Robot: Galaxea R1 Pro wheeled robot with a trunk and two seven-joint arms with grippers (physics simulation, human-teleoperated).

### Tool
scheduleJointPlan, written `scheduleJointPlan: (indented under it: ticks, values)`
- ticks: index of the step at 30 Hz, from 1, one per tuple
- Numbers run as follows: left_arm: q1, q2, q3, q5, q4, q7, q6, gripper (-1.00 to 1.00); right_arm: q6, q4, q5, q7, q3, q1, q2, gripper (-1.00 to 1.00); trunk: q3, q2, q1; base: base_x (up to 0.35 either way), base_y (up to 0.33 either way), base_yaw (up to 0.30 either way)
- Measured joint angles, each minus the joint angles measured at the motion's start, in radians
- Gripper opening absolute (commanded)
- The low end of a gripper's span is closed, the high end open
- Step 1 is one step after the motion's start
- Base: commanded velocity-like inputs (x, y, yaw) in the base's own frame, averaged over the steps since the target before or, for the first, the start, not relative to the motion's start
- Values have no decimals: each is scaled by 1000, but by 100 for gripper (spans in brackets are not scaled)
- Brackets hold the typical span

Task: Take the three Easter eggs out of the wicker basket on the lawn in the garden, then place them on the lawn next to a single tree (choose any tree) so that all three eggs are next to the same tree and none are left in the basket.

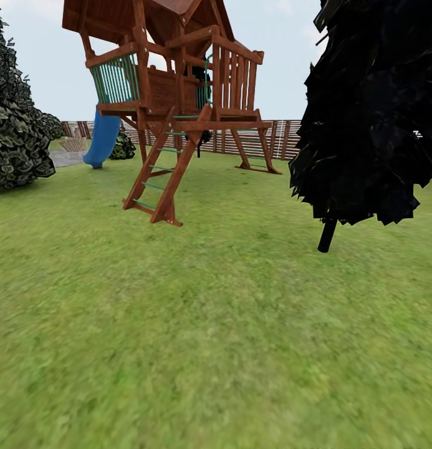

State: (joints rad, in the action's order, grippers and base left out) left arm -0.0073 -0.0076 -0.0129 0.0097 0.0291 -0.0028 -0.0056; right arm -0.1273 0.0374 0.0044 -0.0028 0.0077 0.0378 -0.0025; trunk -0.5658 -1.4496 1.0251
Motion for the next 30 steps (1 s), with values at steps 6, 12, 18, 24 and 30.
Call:
scheduleJointPlan:
  ticks: [6, 12, 18, 24, 30]
  values:
    - [0, 0, 0, 0, 0, 0, 0, 100, 3, -1, -3, 0, -3, 0, 2, 100, -6, 0, 0, 0, 0, 0]
    - [0, 0, 0, 0, 0, 0, 0, 100, 3, 0, -8, 3, -6, 0, -1, 100, -15, 0, 0, 0, 0, -11]
    - [0, 0, 0, 0, 0, 0, 0, 100, 3, 0, -8, 4, -8, 0, -1, 100, -25, 0, 0, 0, 0, -124]
    - [0, 0, 0, 0, 0, 0, 0, 100, 1, 2, -5, 4, -6, 0, 0, 100, -31, 0, 0, 0, 0, -73]
    - [0, 0, 0, 0, 0, 0, 0, 100, 0, 1, -3, 3, -4, 0, 0, 100, -31, 0, 0, 0, 0, -69]
